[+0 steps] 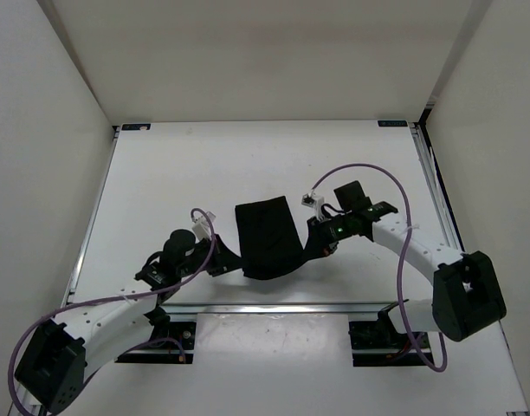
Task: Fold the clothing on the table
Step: Fold the skirt
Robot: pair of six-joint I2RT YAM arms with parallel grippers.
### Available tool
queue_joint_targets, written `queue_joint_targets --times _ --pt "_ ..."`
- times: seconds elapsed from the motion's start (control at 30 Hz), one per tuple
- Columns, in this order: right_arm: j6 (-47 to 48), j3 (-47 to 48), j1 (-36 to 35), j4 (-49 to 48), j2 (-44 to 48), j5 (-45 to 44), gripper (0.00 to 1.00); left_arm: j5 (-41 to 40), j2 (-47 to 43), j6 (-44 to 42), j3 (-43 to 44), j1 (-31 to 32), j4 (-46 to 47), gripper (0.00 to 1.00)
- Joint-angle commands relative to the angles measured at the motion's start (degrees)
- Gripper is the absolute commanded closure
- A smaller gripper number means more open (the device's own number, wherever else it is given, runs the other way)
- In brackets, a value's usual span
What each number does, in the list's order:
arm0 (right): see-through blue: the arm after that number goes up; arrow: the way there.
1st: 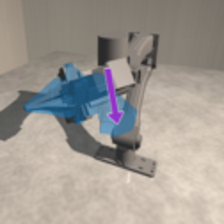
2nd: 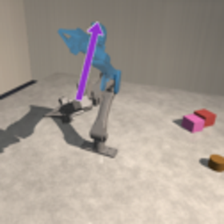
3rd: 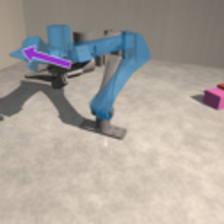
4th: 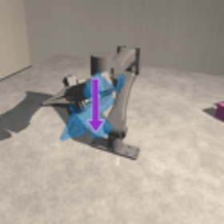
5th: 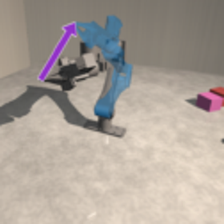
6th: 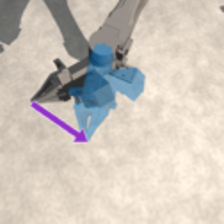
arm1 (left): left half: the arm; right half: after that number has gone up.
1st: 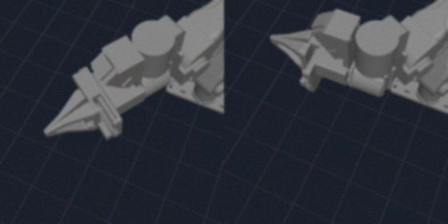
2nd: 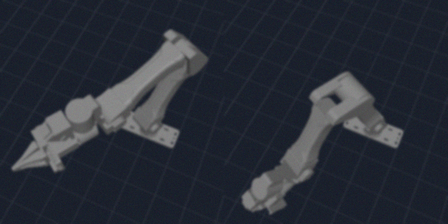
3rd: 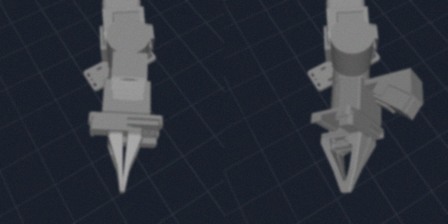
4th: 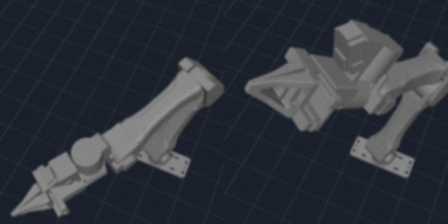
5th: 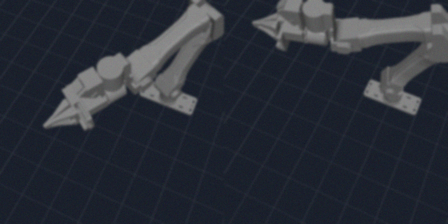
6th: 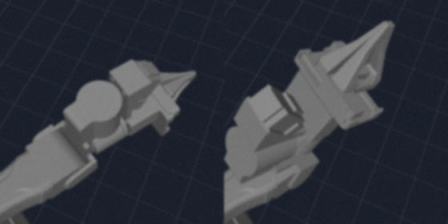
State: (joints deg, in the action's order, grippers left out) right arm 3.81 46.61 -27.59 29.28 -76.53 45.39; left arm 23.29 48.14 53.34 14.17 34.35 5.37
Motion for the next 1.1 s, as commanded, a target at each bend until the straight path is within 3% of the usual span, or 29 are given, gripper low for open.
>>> queue_joint_targets --times 0.0,0.43,0.63,0.87,1.07 --pt "0.6 5.0 1.8 1.7 -0.7 3.8 1.0 2.5 0.2 1.9 3.9 -2.2 1.5 1.0" --pt "-2.9 20.0 6.4 1.0 -15.4 11.3 1.0 4.5 13.5 9.1 13.9 -4.9 10.8 1.0" --pt "-3.3 26.8 8.2 0.4 -23.1 14.0 1.0 4.9 15.8 14.0 12.0 -8.2 16.3 1.0" --pt "-3.6 25.5 10.1 -2.2 -22.7 12.6 1.0 3.4 14.4 13.5 12.3 -8.9 15.0 1.0" --pt "-1.3 17.7 8.2 -5.5 -14.1 6.2 1.0 1.8 9.3 14.4 7.7 -7.3 12.7 1.0"
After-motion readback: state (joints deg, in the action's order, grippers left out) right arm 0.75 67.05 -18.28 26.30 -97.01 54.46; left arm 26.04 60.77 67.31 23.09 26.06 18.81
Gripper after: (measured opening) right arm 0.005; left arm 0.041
